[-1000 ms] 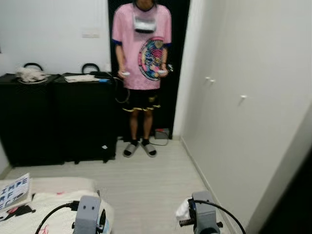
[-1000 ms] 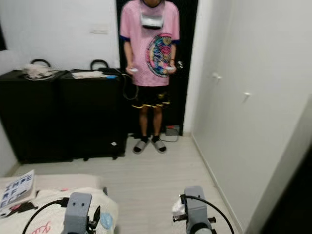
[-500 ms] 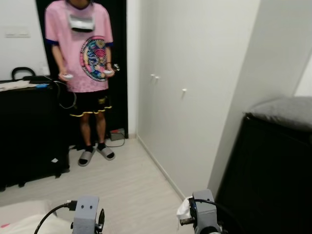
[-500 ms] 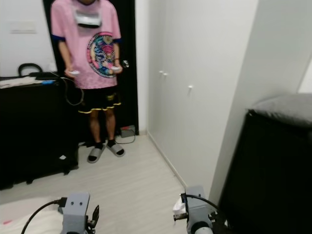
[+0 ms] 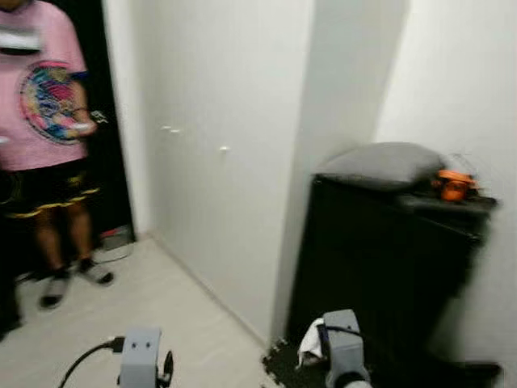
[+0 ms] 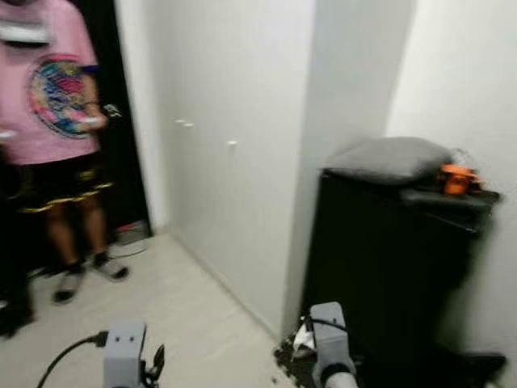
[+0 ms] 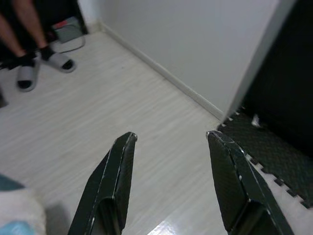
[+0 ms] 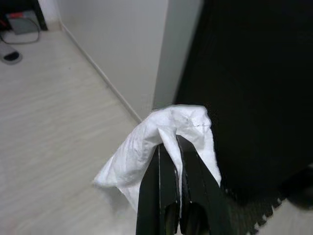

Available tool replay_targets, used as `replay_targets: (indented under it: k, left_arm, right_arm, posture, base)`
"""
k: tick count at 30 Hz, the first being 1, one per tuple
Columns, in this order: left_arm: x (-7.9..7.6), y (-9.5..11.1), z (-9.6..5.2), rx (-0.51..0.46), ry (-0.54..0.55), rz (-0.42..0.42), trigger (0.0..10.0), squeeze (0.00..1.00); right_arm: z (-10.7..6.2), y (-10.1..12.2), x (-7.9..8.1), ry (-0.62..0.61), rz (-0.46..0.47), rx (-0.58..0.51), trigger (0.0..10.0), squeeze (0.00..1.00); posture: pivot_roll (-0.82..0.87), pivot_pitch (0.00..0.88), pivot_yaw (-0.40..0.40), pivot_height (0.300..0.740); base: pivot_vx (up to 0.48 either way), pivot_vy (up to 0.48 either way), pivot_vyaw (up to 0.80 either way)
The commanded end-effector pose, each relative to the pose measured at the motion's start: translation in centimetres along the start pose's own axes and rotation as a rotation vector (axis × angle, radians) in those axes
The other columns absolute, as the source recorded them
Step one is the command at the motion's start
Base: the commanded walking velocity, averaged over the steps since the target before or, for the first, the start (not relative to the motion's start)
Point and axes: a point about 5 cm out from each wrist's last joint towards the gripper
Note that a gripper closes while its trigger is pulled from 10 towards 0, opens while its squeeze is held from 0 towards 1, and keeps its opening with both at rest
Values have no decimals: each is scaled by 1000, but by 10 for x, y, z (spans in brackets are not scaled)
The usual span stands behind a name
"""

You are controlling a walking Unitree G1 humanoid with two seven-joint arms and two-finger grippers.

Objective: Clean up the room

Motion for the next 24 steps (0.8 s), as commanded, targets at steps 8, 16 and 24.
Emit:
replay_targets:
  k: [8, 16, 24]
  left_arm:
    - [2, -3, -1, 14, 3, 19, 10000, 0]
    - [3, -3, -1, 9, 2, 22, 10000, 0]
    - [2, -2, -1, 8, 0, 23, 10000, 0]
  right_arm:
    - [0, -3, -1, -7, -9, 14, 10000, 0]
    - [0, -3, -1, -8, -10, 15, 10000, 0]
    - [0, -3, -1, -8, -4, 18, 10000, 0]
  posture:
    - [-42, 53, -13, 740]
    - [-40, 52, -14, 740]
    - [-41, 51, -13, 740]
  base:
    - [0, 0, -800]
    - [0, 0, -800]
    - [0, 0, -800]
Point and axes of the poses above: a point about 5 cm out from each wrist's last joint towards the gripper, its own z axis pointing out of the wrist towards the gripper, its own y axis along the axis of the wrist's last joint, x = y × z, and after that the axes turned 5 degrees about z, right-handed
